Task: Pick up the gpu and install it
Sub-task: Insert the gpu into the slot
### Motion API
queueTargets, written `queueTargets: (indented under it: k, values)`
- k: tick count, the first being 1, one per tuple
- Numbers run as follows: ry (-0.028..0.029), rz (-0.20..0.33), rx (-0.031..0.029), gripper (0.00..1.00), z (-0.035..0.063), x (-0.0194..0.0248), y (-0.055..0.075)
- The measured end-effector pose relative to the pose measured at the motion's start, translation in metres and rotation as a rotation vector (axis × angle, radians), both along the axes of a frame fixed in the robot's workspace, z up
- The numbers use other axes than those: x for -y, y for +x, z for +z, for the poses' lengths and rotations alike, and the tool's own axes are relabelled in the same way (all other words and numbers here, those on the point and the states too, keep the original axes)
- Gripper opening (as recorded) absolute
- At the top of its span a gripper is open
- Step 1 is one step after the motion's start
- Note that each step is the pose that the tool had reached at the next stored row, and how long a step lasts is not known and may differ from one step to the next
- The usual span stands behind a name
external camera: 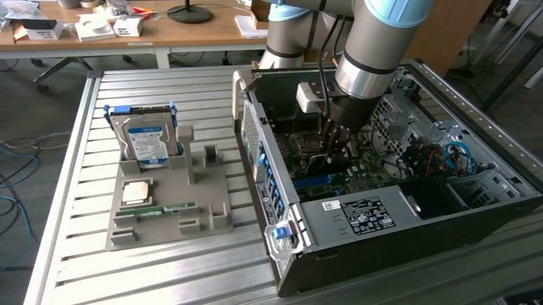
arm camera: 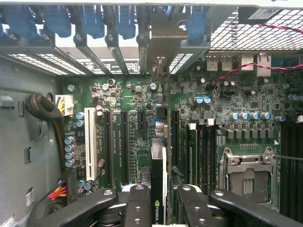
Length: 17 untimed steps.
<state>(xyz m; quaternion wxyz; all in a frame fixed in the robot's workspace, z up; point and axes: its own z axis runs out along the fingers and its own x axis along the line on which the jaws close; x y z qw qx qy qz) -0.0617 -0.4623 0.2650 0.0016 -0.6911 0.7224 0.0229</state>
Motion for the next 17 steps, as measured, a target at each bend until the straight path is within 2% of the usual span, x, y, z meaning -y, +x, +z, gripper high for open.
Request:
queueTargets:
  k: [17]
  values:
    - [0.0000, 0.001, 0.0032, 0.26, -0.0007, 0.0000, -0.0008]
